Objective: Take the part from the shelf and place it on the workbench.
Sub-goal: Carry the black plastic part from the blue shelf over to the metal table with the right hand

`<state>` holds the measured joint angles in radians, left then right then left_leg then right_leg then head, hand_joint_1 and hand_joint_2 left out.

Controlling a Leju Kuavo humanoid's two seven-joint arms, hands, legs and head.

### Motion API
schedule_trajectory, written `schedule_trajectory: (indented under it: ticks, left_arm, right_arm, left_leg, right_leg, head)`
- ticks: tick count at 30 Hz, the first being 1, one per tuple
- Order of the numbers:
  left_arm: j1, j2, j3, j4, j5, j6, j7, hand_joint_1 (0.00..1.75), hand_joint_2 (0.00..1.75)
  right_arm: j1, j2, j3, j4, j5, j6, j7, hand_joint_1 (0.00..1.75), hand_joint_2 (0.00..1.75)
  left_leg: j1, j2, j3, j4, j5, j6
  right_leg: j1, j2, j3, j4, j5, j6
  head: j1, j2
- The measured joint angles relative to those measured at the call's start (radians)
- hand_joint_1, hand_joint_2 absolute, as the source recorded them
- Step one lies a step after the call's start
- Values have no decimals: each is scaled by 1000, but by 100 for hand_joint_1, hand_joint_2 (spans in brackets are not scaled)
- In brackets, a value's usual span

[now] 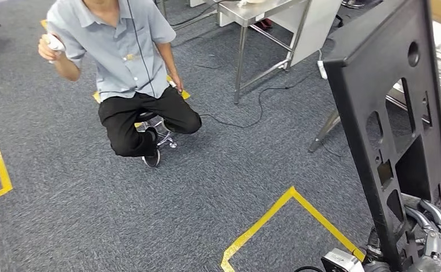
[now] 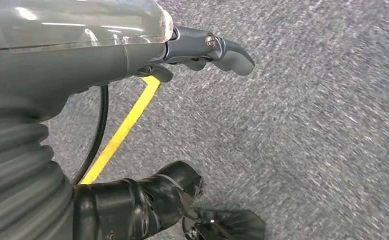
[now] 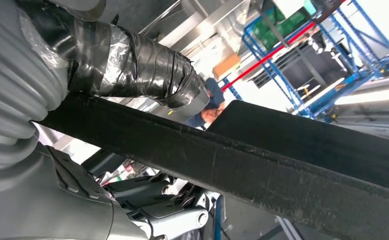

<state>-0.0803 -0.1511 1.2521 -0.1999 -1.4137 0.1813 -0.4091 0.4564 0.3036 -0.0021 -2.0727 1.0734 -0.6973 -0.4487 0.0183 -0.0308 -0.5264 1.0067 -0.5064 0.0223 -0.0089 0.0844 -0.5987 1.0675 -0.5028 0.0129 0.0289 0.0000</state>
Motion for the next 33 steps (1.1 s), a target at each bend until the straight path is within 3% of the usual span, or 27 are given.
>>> schedule_trajectory:
  ticks: [2, 4, 5, 6, 7, 9, 11, 13, 14, 16, 18, 19, 20, 21, 22, 24, 26, 27, 28, 29, 30, 31, 33]
  left_arm:
    - [3, 0, 0, 0, -1, -4, -2, 0, 175]
    - [6, 1, 0, 0, -2, -6, -3, 0, 175]
    - [6, 1, 0, 0, -2, -6, -5, 0, 175]
    - [5, 1, 0, 0, -2, -7, -6, 0, 175]
    - [4, 1, 0, 0, -2, -8, -8, 0, 175]
    - [4, 1, -1, 0, -2, -9, -12, 0, 175]
    - [2, 1, -1, 0, -2, -10, -13, 0, 175]
    - [-2, 1, -3, 0, -2, -10, -14, 0, 175]
    - [-4, 1, -4, 0, -2, -10, -14, 0, 175]
    - [-5, 2, -5, 0, -2, -10, -15, 0, 175]
    - [-2, 2, -5, 0, -2, -10, -15, 0, 175]
    - [0, 2, -5, 0, -2, -10, -15, 0, 175]
    - [2, 2, -5, 0, -2, -10, -15, 0, 175]
    - [4, 2, -5, 0, -2, -10, -15, 0, 175]
    - [5, 2, -5, 0, -2, -10, -15, 0, 175]
    - [5, 5, -5, 0, -2, -10, -16, 0, 175]
    - [4, 7, -5, 0, -2, -10, -16, 0, 175]
    - [3, 8, -6, 0, -2, -10, -16, 0, 175]
    - [1, 8, -6, 0, -2, -10, -16, 0, 175]
    - [0, 7, -8, 0, -2, -10, -16, 0, 175]
    - [-1, 6, -9, 0, -2, -10, -16, 0, 175]
    - [0, 5, -11, 0, -2, -10, -16, 0, 175]
    - [4, 4, -13, 0, -2, -9, -17, 0, 175]
  right_arm:
    - [-2, 0, 0, 1, 0, 0, 0, 175, 175]
    - [-3, -1, 0, 4, 1, 0, 2, 175, 175]
    - [-3, -1, 0, 5, 2, 0, 3, 175, 175]
    - [-3, -2, 0, 7, 3, 0, 4, 175, 175]
    - [-3, -2, 0, 8, 4, 0, 4, 175, 175]
    - [-4, -2, 0, 8, 4, 0, 5, 175, 175]
    - [-4, -2, 0, 8, 4, 0, 6, 175, 175]
    - [-3, -2, 0, 8, 4, 0, 7, 175, 175]
    - [-2, -3, 0, 8, 4, 0, 7, 175, 175]
    - [-3, -3, 0, 8, 4, 0, 8, 175, 175]
    - [-6, -3, 0, 8, 6, 0, 11, 175, 175]
    - [-6, -3, 0, 9, 6, 0, 12, 175, 175]
    - [-6, -3, 0, 10, 8, 0, 14, 175, 175]
    - [-7, -3, 0, 11, 9, 0, 16, 175, 175]
    - [-7, -4, 0, 13, 10, 0, 17, 175, 175]
    - [-8, -4, 0, 14, 12, 0, 20, 175, 175]
    - [-10, -4, 0, 15, 15, 0, 21, 175, 175]
    - [-11, -5, 0, 16, 15, 0, 21, 175, 175]
    - [-11, -6, 0, 16, 16, 0, 22, 175, 175]
    - [-10, -6, 0, 16, 16, 0, 22, 175, 175]
    - [-11, -7, 0, 16, 16, 0, 22, 175, 175]
    - [-12, -8, 0, 16, 16, 0, 22, 175, 175]
    - [-17, -11, 0, 16, 16, 0, 22, 175, 175]
  left_leg:
    - [-1, 25, 0, -4, 3, 9]
    - [-5, 52, -2, -2, 0, 11]
    - [-6, 65, -2, -1, -1, 11]
    - [-7, 79, -1, 0, -3, 11]
    - [-8, 90, 1, 0, -5, 10]
    - [-11, 111, 8, 1, -11, 5]
    - [-14, 128, 13, 0, -14, -2]
    - [-16, 144, 18, -4, -16, -11]
    - [-15, 140, 20, 0, -21, -16]
    - [-13, 97, 0, 53, -60, -25]
    - [-10, 52, -58, 178, -123, -29]
    - [-9, 44, -87, 237, -142, -30]
    - [-8, 42, -106, 271, -144, -31]
    - [-8, 40, -108, 267, -125, -31]
    - [-8, 36, -93, 223, -90, -29]
    - [-6, -5, -43, 90, -21, -23]
    - [-6, -44, -16, 18, 0, -17]
    - [-7, -48, -14, 13, -2, -14]
    - [-7, -37, -12, 10, 1, -10]
    - [-5, -24, -11, 5, 5, -4]
    - [-3, -11, -9, -1, 9, 2]
    - [0, 4, -7, -7, 13, 9]
    - [-1, 31, -7, -10, 14, 16]
  right_leg:
    - [2, -58, -44, 96, -58, 8]
    - [-1, -76, -95, 207, -105, 13]
    - [-2, -78, -103, 227, -105, 14]
    - [-3, -81, -91, 209, -86, 13]
    - [-2, -88, -61, 156, -54, 10]
    - [7, -127, 9, 25, -7, -1]
    - [18, -149, 36, -33, 2, -14]
    - [18, -128, 33, -37, 6, -23]
    - [15, -119, 34, -42, 9, -28]
    - [7, -101, 37, -51, 16, -40]
    - [5, -81, 36, -52, 19, -45]
    - [6, -69, 35, -50, 20, -46]
    - [6, -55, 35, -48, 19, -46]
    - [6, -41, 35, -45, 19, -46]
    - [6, -27, 35, -43, 18, -45]
    - [6, -2, 33, -36, 15, -41]
    - [4, 19, 25, -31, 15, -30]
    - [2, 29, 21, -31, 17, -23]
    - [0, 41, 17, -32, 21, -16]
    - [0, 38, 15, -31, 21, -11]
    - [2, 20, 10, -20, 12, -5]
    - [4, -7, -4, 9, -7, 1]
    - [1, -62, -57, 120, -70, 12]
  head:
    - [3, 0]
    - [5, 0]
    - [5, 0]
    - [5, 0]
    - [5, 0]
    - [5, 0]
    - [4, 0]
    - [4, 0]
    - [4, 0]
    - [2, 0]
    - [0, 0]
    - [0, 0]
    - [0, 0]
    - [0, 0]
    - [0, 0]
    - [0, 0]
    - [0, 0]
    - [0, 0]
    - [0, 0]
    - [0, 0]
    - [2, 0]
    - [5, 0]
    - [9, 0]
